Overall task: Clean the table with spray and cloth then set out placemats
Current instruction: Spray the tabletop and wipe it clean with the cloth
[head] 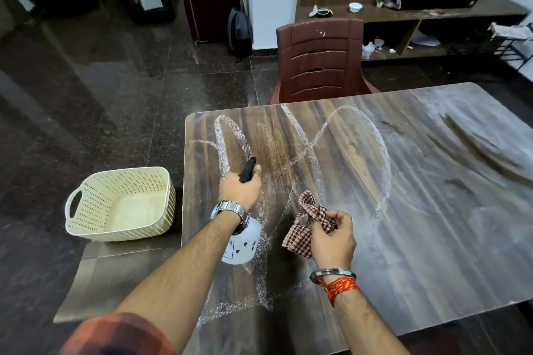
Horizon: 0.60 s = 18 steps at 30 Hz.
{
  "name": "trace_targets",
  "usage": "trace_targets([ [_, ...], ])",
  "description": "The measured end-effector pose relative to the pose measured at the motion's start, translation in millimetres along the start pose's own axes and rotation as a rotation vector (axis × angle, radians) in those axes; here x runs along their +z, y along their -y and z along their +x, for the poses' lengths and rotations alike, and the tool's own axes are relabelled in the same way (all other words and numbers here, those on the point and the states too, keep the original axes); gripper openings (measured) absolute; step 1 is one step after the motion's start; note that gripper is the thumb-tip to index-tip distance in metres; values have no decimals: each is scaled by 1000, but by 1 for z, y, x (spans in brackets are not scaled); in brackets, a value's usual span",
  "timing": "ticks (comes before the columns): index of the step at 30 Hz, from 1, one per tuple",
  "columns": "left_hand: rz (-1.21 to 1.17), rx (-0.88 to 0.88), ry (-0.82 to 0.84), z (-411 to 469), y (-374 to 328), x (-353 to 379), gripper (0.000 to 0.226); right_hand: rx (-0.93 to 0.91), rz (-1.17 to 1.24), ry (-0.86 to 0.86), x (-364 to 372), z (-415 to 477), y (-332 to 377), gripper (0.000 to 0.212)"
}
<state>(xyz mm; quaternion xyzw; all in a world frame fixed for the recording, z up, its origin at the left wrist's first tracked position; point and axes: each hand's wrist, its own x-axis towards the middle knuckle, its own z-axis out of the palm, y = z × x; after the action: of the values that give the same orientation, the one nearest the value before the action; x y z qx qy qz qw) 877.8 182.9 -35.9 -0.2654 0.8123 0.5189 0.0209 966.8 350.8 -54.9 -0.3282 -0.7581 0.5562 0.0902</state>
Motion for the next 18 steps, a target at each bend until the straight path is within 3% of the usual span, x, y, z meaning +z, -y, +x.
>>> trace_targets([
  [4,-106,-103,-47,7,2,-4,48,0,0,57,0,22,7,23],
  [11,-49,-179,-240,10,9,2,54,-43,-16,114,1,55,15,22],
  [18,-54,-206,-176,6,16,14,57,-63,10,52,-1,79,13,25],
])
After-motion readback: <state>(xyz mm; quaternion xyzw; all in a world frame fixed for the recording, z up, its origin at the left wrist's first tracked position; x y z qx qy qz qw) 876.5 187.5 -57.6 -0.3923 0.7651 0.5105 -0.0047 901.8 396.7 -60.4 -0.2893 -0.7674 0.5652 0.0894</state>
